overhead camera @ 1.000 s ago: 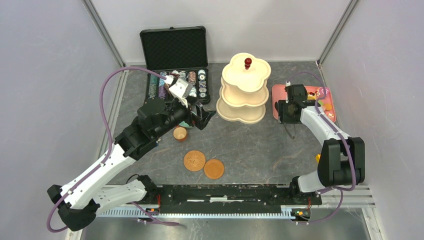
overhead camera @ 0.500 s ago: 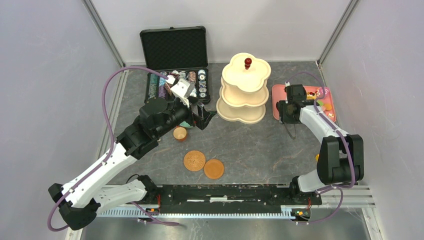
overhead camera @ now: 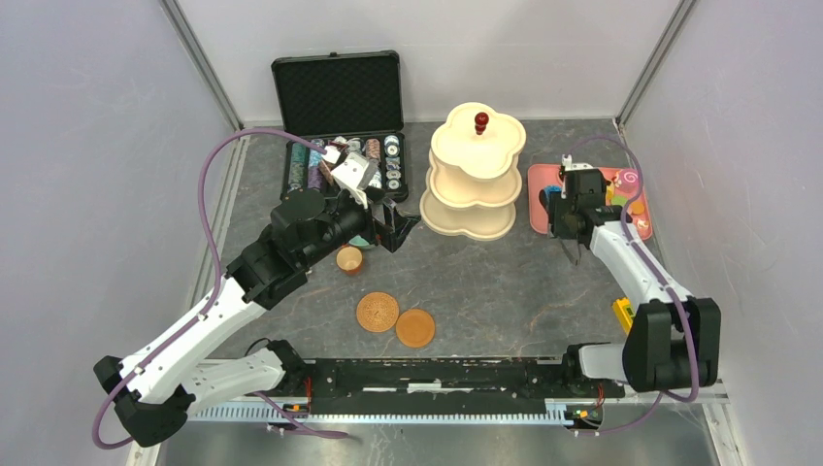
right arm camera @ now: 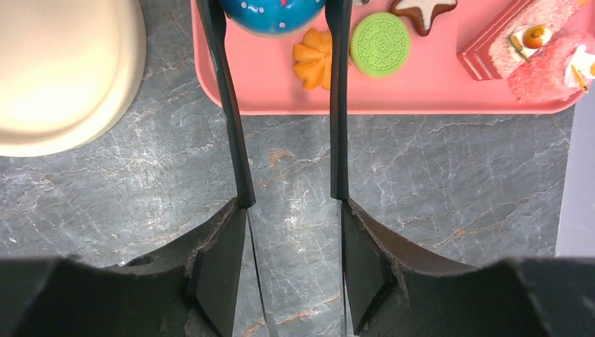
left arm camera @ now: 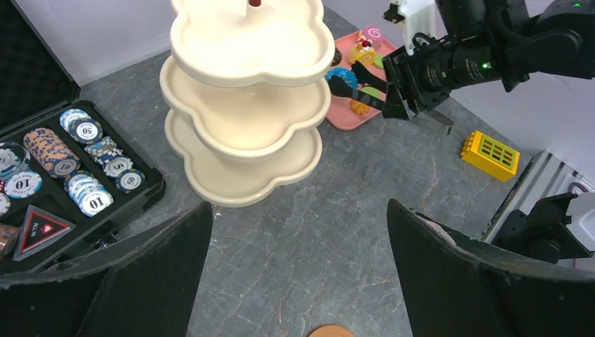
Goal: Serve the afternoon tea
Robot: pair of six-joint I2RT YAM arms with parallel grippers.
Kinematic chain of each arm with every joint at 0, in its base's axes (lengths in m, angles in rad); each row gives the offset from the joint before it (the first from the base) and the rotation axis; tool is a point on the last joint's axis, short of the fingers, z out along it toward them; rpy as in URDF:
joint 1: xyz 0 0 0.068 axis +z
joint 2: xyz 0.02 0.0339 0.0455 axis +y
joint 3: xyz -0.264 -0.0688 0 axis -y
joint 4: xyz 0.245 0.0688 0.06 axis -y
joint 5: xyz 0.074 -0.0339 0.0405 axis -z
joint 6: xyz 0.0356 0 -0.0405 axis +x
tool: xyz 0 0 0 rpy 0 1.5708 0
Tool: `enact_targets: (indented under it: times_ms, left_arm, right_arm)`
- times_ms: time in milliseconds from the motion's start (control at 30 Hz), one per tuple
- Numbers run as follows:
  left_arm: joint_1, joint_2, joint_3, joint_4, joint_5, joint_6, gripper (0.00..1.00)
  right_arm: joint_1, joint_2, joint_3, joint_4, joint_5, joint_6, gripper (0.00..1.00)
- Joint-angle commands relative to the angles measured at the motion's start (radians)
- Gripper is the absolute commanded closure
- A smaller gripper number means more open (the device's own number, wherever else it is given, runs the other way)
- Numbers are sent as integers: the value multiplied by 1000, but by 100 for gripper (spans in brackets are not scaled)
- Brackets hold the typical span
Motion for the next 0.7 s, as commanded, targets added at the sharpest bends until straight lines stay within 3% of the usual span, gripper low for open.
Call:
enact_targets:
  times_ms: [0, 367, 667]
  left_arm:
    - [-4, -1, -2, 44, 14, 26, 0]
    - [-4, 11, -4, 46, 14, 25, 0]
    - [-4, 35, -4, 41, 11, 28, 0]
  right_arm:
    - [-5, -71, -46, 95, 1, -12, 94]
    - [-5, -154, -187, 319, -202, -54, 100]
    - [0, -74, -268, 562, -341, -13, 100]
